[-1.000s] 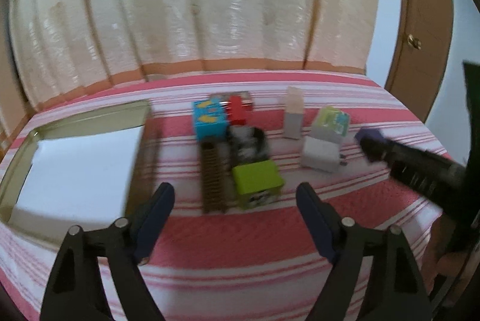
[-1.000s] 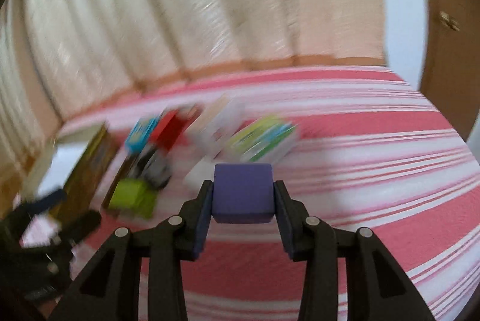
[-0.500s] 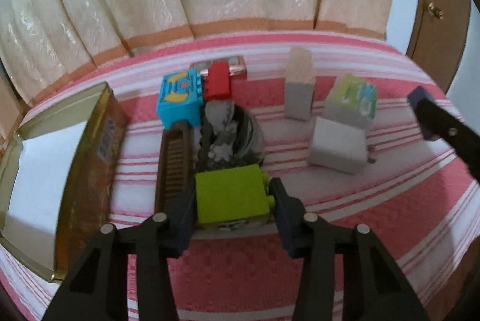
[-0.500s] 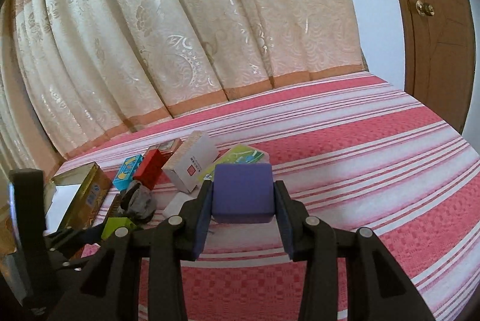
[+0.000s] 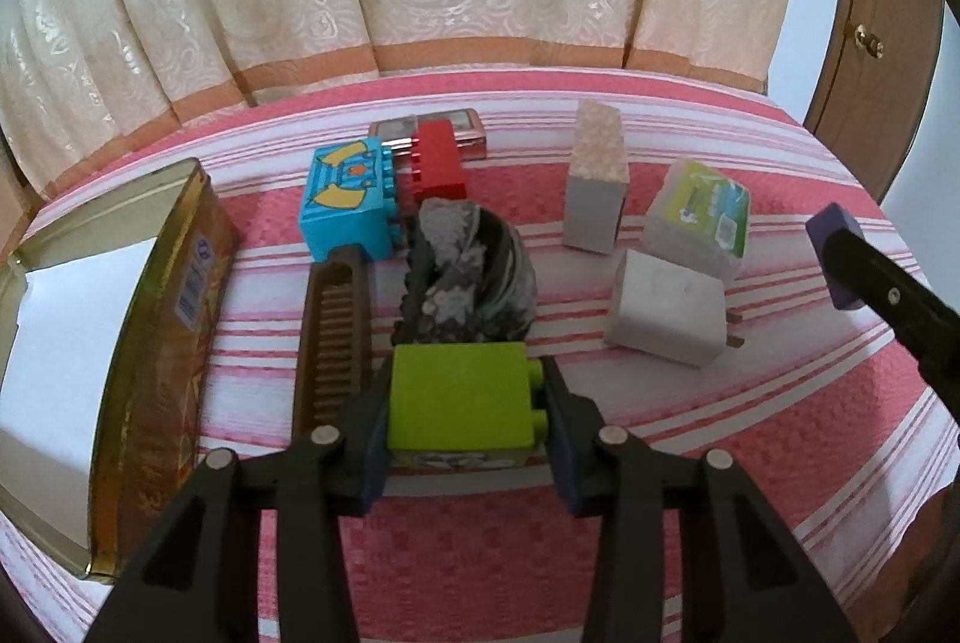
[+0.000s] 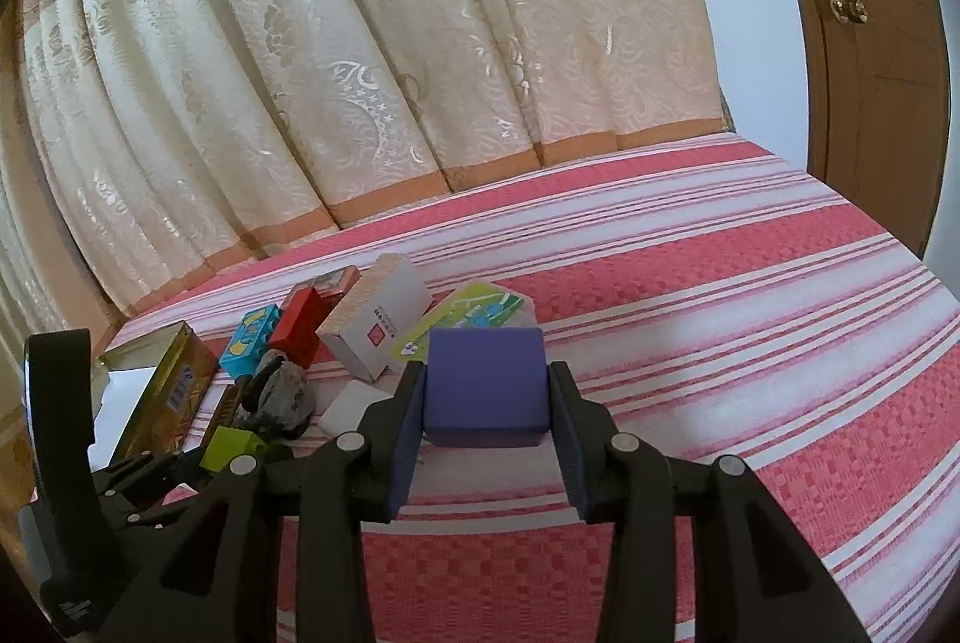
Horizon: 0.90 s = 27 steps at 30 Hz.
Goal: Organize rigid objects
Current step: 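Carry the purple and green blocks with both tools over the tin tray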
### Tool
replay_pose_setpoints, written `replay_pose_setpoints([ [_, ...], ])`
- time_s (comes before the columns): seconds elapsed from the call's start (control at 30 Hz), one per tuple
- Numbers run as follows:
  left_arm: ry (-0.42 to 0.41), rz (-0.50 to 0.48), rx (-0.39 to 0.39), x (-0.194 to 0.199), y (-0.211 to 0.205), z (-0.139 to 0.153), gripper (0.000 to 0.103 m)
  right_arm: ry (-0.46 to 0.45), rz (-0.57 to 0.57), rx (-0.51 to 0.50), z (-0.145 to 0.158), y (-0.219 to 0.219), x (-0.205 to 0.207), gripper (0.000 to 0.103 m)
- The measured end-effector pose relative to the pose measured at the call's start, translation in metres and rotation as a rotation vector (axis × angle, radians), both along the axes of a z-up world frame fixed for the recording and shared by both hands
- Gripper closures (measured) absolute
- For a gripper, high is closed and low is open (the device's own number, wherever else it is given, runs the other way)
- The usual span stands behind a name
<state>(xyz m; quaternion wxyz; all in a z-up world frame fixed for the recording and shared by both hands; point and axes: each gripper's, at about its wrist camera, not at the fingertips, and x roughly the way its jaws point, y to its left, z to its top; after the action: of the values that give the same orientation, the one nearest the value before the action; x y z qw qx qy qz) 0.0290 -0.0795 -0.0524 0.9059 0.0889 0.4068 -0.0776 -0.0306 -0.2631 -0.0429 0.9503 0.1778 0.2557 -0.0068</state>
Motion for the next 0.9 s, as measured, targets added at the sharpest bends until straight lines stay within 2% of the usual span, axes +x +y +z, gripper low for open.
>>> replay_pose_setpoints([
  [0.23, -0.105, -0.070, -0.042, -0.020, 0.000, 0.018, 0.061, -0.018, -0.050, -0.018, 0.002, -0.001, -0.006, 0.060],
  [0.53, -0.216, -0.162, -0.207, -0.048, 0.035, 0.054, 0.061, -0.072, -0.152, -0.099, 0.011, 0.004, -0.021, 0.060],
  [0.7, -0.261, -0.149, -0.237, -0.060, 0.066, 0.066, 0.061, -0.099, -0.197, -0.172, 0.018, 0.018, -0.029, 0.061],
  [0.9, -0.296, -0.112, -0.265, -0.065, 0.102, 0.073, 0.061, -0.084, -0.122, -0.105, 0.019, 0.048, -0.028, 0.061],
])
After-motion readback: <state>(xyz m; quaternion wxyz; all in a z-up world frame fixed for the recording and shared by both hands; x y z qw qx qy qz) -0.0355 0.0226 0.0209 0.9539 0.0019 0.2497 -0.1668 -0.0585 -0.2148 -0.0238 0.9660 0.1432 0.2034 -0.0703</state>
